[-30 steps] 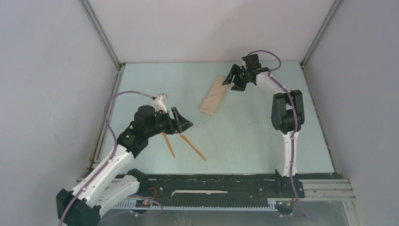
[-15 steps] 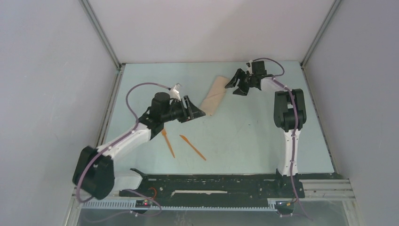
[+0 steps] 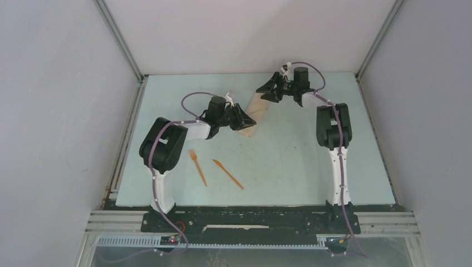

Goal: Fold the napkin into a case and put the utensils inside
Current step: Rotate the smaller rectangle-folded napkin at the center of the board, then smooth out the fork at the center of the board, then pick up the fork from the center of the board, then insert the fork into the folded napkin.

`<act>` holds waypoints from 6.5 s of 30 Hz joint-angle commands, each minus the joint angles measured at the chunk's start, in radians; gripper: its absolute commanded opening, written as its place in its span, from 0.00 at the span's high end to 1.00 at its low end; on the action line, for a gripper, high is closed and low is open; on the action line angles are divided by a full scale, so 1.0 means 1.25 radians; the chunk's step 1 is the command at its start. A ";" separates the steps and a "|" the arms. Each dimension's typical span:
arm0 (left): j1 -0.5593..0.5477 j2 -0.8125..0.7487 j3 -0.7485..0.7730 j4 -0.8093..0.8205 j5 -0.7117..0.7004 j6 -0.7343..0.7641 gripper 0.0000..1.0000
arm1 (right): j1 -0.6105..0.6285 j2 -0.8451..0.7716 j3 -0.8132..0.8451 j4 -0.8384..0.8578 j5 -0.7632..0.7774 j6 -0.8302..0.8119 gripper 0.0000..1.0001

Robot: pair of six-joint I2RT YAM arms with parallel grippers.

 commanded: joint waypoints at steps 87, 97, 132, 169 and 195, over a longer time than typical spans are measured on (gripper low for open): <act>0.124 0.194 0.239 0.020 -0.020 -0.021 0.71 | 0.071 -0.219 -0.447 0.118 -0.152 0.035 0.56; 0.154 0.330 0.392 -0.052 0.051 -0.016 0.60 | 0.055 -0.248 -0.508 -0.068 -0.042 -0.121 0.57; 0.087 -0.962 -0.332 -1.023 -0.602 -0.068 0.00 | 0.311 -0.629 -0.577 -0.361 0.300 -0.297 0.30; 0.111 -0.265 -0.116 -0.927 -0.728 -0.188 0.97 | 0.164 -0.822 -0.800 -0.302 0.233 -0.316 0.33; -0.040 0.181 0.744 -1.035 -1.067 -0.441 1.00 | 0.107 -0.956 -0.905 -0.319 0.268 -0.268 0.34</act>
